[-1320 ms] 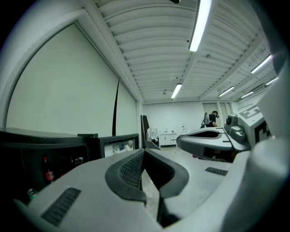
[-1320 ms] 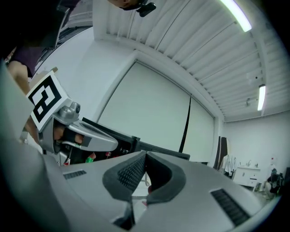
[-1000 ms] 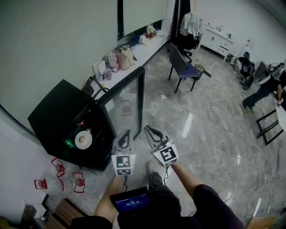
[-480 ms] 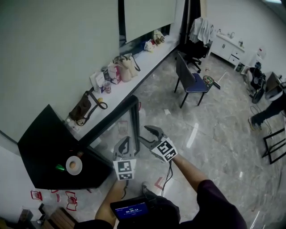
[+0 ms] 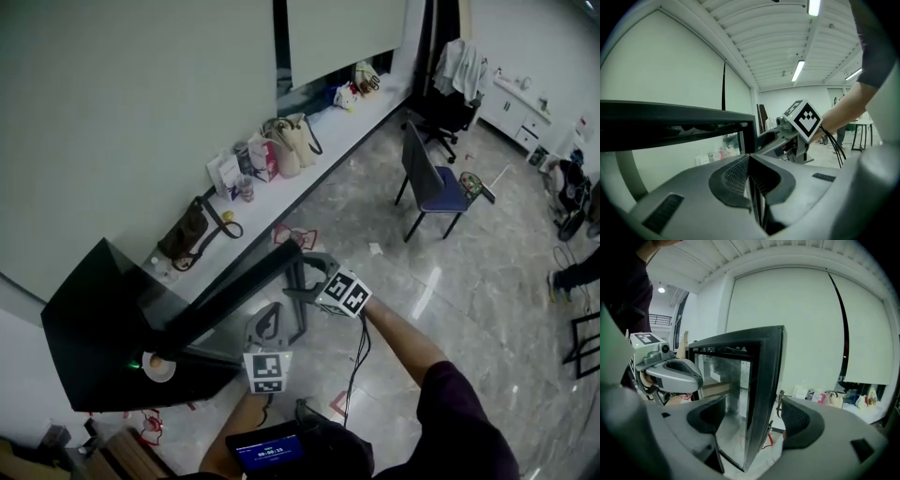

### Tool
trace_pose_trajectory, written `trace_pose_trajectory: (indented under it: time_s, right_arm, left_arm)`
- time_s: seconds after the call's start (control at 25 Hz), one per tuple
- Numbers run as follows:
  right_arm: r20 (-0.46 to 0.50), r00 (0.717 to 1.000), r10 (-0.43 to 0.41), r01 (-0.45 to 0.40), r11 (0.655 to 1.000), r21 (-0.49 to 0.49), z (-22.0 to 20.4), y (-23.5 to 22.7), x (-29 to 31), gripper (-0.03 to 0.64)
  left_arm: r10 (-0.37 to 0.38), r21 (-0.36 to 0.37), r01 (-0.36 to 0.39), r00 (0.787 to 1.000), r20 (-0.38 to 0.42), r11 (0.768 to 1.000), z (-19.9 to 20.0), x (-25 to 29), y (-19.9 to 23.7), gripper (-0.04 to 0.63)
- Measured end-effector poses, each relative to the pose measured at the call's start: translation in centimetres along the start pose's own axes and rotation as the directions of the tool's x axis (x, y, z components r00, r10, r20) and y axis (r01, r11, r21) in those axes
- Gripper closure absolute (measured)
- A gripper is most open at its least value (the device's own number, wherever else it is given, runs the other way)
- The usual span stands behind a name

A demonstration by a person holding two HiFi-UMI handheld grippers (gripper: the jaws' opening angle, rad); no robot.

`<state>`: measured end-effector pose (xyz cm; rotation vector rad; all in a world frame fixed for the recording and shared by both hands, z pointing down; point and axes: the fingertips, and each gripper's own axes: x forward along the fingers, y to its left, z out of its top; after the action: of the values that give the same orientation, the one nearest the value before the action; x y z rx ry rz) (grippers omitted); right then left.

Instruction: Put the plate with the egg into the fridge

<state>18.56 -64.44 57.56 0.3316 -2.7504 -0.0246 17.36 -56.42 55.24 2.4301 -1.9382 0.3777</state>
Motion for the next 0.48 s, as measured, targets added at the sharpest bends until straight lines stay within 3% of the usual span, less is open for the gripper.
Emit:
trace_pose_trajectory:
  time_s: [0.2,0.48]
  right_arm:
    - [0.001,0.999,0.034,-0.034,0.999,-0.02,-0.1,0.3,1.0,0.261]
    - [0.0,1.0,-0.007,0.007,1.0,-0.006,-0.5,0.9,-0.1,0.261]
  left_arm:
    - [0.024,0.004,-0.023,0.999,-0.023,1.0,-0.3,0.4,0.7,0.586]
    - [0.033,0.0,-0.033,0.999,-0.027,0.999,-0.3,-0.4,0.5,0.586]
